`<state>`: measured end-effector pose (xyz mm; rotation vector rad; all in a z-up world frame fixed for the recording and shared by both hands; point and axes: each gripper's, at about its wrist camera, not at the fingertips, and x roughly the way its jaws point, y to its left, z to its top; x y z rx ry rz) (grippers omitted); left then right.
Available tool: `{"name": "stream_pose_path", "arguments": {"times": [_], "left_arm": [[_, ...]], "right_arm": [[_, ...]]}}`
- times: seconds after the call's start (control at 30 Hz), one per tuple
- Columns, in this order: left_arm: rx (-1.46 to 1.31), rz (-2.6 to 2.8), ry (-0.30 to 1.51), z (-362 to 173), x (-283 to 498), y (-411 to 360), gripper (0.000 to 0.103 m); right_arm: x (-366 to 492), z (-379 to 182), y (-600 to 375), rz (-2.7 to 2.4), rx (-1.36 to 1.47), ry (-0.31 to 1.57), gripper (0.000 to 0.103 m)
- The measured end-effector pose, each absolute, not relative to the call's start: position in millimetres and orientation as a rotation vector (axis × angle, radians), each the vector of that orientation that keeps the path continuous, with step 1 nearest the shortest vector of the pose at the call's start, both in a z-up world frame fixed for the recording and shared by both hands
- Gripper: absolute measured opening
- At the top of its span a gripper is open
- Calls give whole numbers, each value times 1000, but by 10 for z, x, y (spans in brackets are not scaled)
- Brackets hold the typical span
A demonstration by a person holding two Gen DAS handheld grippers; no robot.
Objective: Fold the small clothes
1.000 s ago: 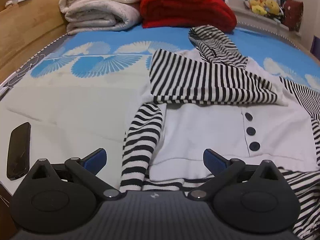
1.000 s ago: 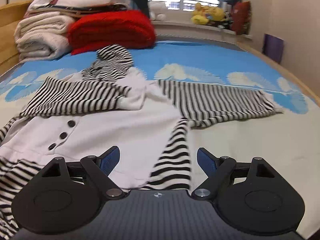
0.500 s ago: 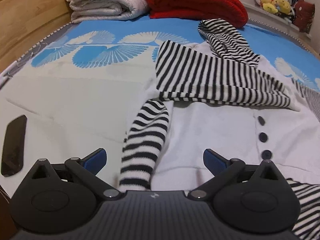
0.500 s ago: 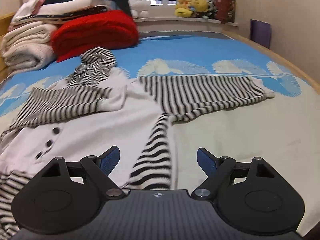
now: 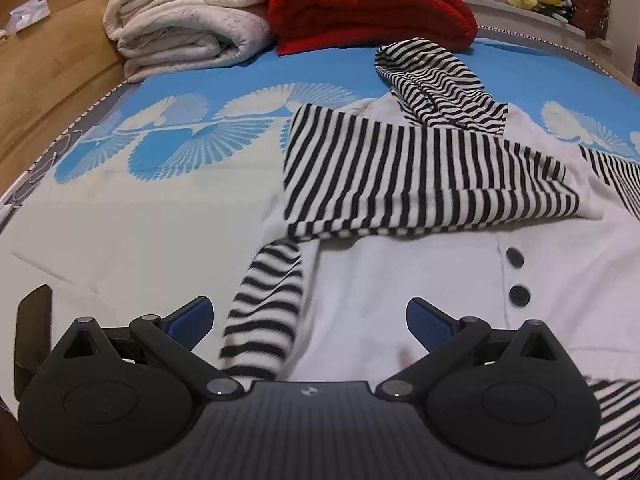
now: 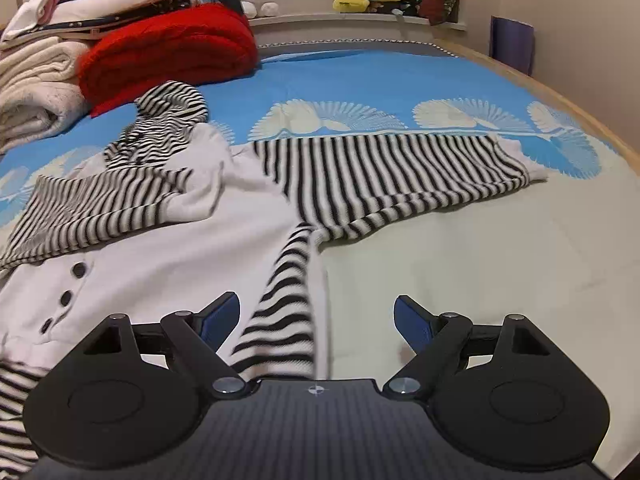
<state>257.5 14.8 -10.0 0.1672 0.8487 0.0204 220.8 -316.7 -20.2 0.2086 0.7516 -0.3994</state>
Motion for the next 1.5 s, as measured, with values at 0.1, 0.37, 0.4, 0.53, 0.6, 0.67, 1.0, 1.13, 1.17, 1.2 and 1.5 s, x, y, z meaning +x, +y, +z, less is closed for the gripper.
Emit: {"name": "stream_pose_path", "arguments": {"times": [0.1, 0.37, 0.4, 0.53, 0.6, 0.67, 1.0, 1.13, 1.17, 1.2, 1.5], "left_arm": [[181, 7, 848, -126, 2680, 63, 103], [223, 14, 858, -325, 2904, -56, 103], [223, 14, 870, -358, 2927, -67, 103], [232, -5, 907, -457, 2977, -119, 103], [239, -14, 908, -481, 2989, -146, 103], [247, -18, 911, -506, 2988, -174, 103], [257, -44, 949, -607, 3018, -266, 103], [241, -26, 966, -598, 3042, -230, 103], [241, -10, 975, -607, 3056, -224, 103], [238, 1, 980, -604, 3058, -222, 103], [110, 122, 920, -300, 3172, 82, 103]], "right_arm": [[2301, -180, -3383, -463, 251, 735, 85], [2548, -362, -4206, -676, 397, 721, 85], [2575, -398, -4309, -699, 410, 722, 85], [2774, -630, -4664, -809, 412, 775, 85], [2863, -728, -4827, -835, 465, 792, 85], [2947, -784, -4966, -869, 507, 774, 88], [3305, -818, -5396, -981, 607, 637, 88], [3218, -786, -5581, -975, 766, 543, 89], [3237, -801, -5579, -981, 746, 541, 79], [3283, -810, -5564, -980, 693, 550, 35], [3885, -33, -4165, -672, 41, 477, 3]]}}
